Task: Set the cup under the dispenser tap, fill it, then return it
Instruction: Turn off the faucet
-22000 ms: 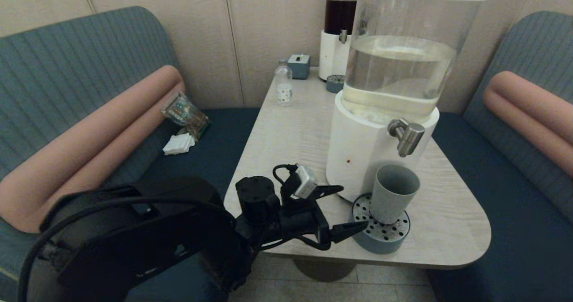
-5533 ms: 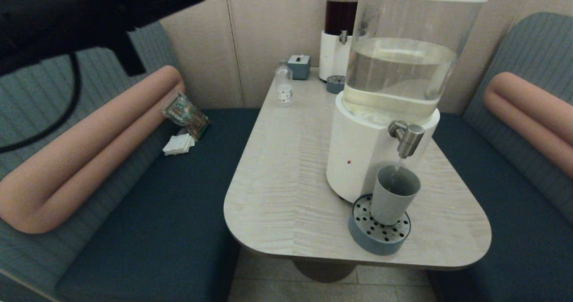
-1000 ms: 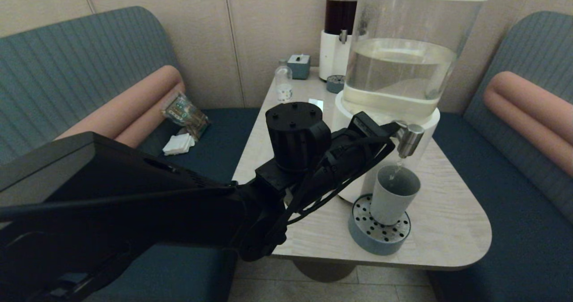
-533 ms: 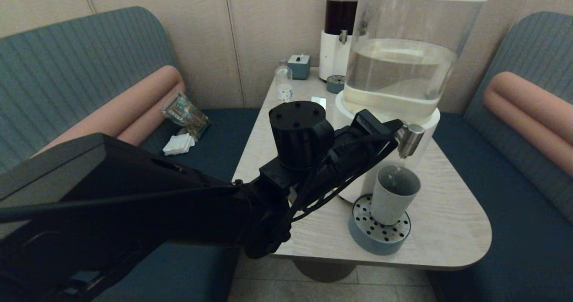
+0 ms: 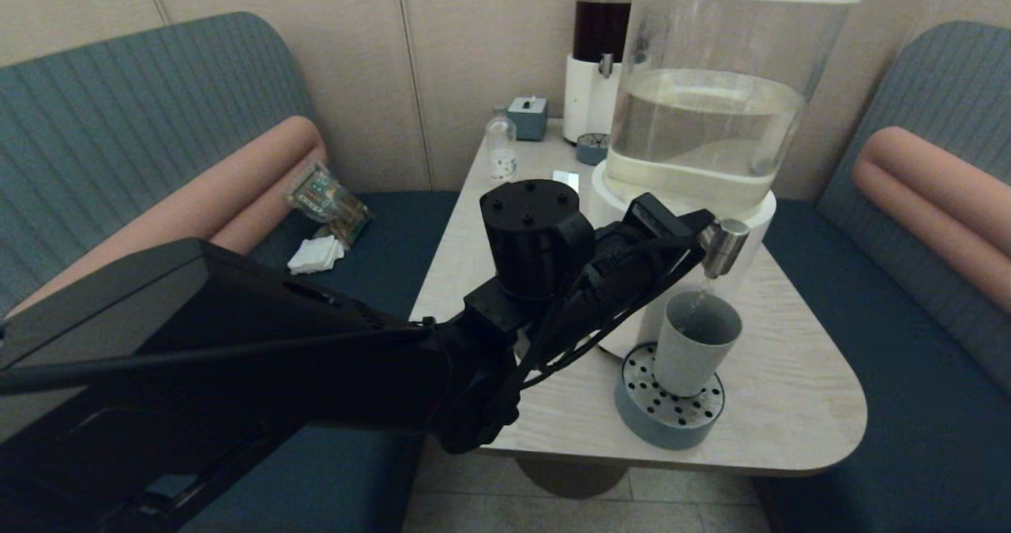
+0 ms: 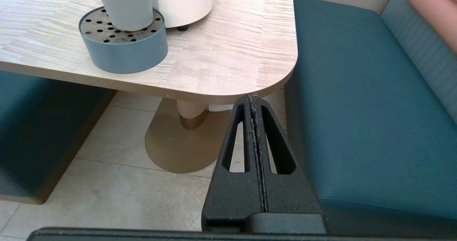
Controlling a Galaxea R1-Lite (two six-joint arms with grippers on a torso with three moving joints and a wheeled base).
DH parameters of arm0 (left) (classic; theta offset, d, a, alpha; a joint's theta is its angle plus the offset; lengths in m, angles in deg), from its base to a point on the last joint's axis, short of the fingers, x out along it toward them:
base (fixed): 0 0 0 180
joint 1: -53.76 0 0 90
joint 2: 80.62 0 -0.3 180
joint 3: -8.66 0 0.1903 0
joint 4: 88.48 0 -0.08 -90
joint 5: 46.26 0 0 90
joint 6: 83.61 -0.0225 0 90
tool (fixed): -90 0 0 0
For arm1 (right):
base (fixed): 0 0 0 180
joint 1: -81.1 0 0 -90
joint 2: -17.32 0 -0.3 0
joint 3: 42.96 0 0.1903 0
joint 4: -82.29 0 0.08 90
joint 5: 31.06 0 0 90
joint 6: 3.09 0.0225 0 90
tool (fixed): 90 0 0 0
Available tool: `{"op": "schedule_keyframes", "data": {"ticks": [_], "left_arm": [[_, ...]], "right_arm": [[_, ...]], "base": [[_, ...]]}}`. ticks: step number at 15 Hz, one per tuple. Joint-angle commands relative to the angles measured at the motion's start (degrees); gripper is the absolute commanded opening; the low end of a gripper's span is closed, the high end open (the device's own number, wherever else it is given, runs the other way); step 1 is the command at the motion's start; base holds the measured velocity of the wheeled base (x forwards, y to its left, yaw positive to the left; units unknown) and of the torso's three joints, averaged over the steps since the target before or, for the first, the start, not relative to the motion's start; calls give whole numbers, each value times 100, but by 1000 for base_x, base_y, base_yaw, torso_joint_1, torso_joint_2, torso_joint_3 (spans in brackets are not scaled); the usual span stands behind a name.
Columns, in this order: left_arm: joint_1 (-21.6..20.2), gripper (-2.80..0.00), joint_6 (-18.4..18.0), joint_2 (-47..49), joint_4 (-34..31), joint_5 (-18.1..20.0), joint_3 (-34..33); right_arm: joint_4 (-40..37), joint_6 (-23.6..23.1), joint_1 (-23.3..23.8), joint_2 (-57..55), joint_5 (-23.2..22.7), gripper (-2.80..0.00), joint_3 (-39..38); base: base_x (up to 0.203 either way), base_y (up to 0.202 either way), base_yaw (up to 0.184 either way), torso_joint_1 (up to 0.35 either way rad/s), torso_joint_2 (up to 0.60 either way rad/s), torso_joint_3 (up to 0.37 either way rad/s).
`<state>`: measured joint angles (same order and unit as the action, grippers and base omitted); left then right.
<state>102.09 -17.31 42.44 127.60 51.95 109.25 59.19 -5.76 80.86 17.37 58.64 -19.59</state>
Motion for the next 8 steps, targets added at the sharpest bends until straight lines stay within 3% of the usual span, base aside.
{"op": "schedule_keyframes", "data": {"ticks": [1, 8], "left_arm": [[0, -280, 41, 43, 22, 15, 58], [46, -280, 41, 344, 49, 41, 479]], "right_arm": [[8, -5, -2, 4, -5, -280, -18], [5, -5, -5, 4, -5, -280, -18]], "base": [[0, 0, 0, 0, 0, 0], [0, 0, 0, 0, 0, 0]]}}
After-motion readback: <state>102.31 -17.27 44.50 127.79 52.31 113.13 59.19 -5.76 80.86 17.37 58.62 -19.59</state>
